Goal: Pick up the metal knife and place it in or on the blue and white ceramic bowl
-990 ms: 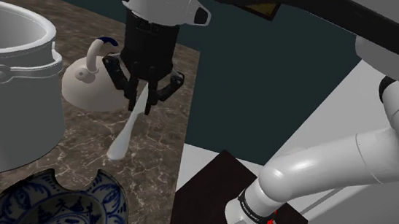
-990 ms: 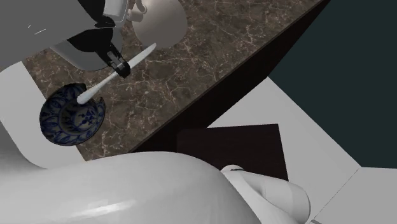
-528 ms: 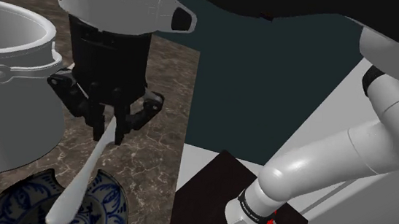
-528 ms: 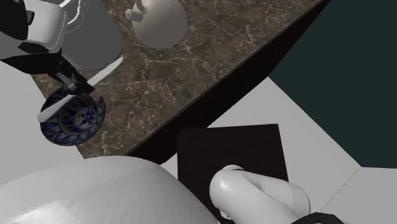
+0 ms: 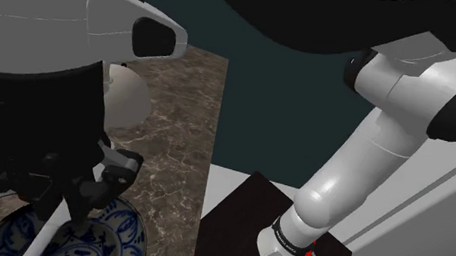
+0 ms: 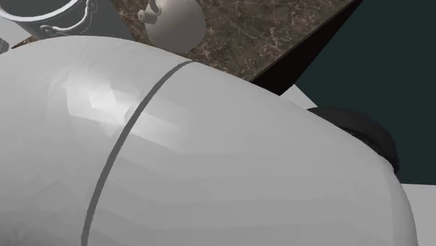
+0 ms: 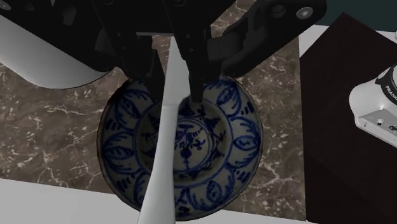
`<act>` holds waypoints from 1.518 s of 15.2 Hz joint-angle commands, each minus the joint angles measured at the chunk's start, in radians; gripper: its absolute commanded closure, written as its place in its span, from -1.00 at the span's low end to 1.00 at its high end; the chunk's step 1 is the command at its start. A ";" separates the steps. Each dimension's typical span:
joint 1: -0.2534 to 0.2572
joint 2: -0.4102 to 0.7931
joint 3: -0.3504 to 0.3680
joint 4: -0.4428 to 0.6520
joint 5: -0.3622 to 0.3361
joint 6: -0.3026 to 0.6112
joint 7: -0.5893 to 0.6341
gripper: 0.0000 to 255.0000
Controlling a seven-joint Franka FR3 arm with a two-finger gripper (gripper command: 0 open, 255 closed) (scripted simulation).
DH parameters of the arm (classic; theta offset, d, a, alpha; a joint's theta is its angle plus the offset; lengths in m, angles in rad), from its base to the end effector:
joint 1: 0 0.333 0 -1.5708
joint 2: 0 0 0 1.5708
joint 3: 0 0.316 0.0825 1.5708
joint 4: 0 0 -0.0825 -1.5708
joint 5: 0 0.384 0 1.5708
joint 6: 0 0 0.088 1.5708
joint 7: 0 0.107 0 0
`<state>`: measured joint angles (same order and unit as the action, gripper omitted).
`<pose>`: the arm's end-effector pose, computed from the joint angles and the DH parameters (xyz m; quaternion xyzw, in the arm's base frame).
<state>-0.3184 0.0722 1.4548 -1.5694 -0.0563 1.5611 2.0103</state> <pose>0.2582 0.4930 0.6187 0.9060 -0.4231 -0.0077 0.0083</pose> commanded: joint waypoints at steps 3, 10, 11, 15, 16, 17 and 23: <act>-0.054 -0.058 0.017 -0.060 0.052 0.060 -0.036 1.00; -0.056 -0.155 -0.037 -0.169 0.148 0.153 -0.108 1.00; -0.053 -0.159 -0.041 -0.183 0.153 0.166 -0.111 1.00; -0.051 -0.165 -0.044 -0.227 0.160 0.208 -0.117 1.00; -0.051 -0.165 -0.043 -0.227 0.159 0.208 -0.116 1.00; -0.051 -0.165 -0.043 -0.227 0.159 0.208 -0.116 1.00; -0.051 -0.164 -0.043 -0.226 0.159 0.208 -0.116 -1.00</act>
<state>-0.3697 -0.0922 1.4120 -1.7957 0.1028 1.7688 1.8943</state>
